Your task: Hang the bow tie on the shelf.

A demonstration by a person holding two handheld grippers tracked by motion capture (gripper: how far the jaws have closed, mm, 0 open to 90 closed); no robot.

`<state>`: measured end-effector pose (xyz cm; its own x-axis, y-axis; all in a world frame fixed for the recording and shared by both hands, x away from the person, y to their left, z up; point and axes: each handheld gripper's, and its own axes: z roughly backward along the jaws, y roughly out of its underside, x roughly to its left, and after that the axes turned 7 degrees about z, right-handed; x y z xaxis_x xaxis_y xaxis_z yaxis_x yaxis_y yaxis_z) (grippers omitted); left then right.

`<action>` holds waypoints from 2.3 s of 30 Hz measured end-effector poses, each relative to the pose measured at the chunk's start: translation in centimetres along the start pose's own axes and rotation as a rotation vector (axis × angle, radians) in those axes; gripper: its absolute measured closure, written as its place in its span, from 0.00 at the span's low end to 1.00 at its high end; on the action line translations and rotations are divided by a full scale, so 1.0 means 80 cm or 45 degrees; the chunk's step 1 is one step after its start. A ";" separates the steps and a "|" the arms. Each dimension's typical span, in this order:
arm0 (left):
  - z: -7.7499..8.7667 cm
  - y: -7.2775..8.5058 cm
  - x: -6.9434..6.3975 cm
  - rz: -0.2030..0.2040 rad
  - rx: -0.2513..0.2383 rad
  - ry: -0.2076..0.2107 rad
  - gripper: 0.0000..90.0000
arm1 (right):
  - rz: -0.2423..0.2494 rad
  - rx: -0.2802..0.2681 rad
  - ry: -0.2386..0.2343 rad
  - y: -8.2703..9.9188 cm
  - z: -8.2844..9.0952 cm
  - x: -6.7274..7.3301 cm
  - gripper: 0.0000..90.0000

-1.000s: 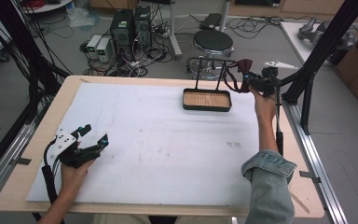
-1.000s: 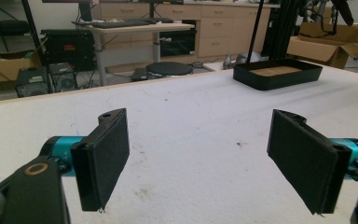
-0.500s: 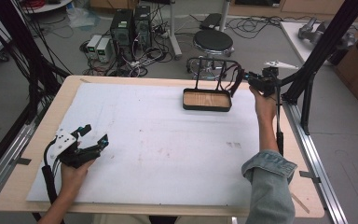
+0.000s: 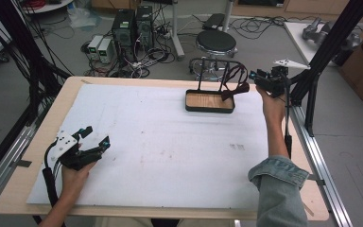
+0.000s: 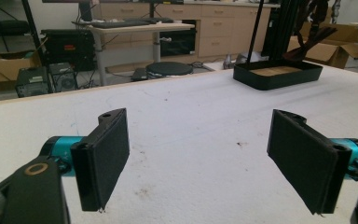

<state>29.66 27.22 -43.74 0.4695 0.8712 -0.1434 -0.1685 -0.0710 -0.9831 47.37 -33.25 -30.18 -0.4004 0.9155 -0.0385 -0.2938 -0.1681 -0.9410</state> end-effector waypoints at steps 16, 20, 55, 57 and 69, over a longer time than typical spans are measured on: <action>-0.001 0.000 0.000 0.001 -0.002 -0.006 0.23 | 0.064 -0.107 -0.061 -0.025 0.053 0.018 0.57; -0.001 0.000 0.000 0.002 -0.001 -0.007 0.23 | 0.073 -0.135 -0.088 -0.030 0.066 0.023 0.53; -0.001 0.000 -0.002 -0.017 0.004 -0.014 0.23 | 0.156 -0.539 -0.119 0.043 0.198 0.111 0.14; -0.001 0.000 -0.002 -0.020 0.007 -0.014 0.23 | 0.146 -0.559 -0.126 0.054 0.201 0.116 0.13; 0.000 0.000 -0.002 -0.024 0.005 -0.020 0.23 | 0.124 -0.660 -0.106 0.121 0.212 0.135 0.13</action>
<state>29.60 27.06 -43.73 0.4589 0.8799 -0.1233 -0.1634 -0.0529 -0.9851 25.52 -31.20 -34.02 -0.4780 0.8692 -0.1269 0.2070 -0.0289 -0.9779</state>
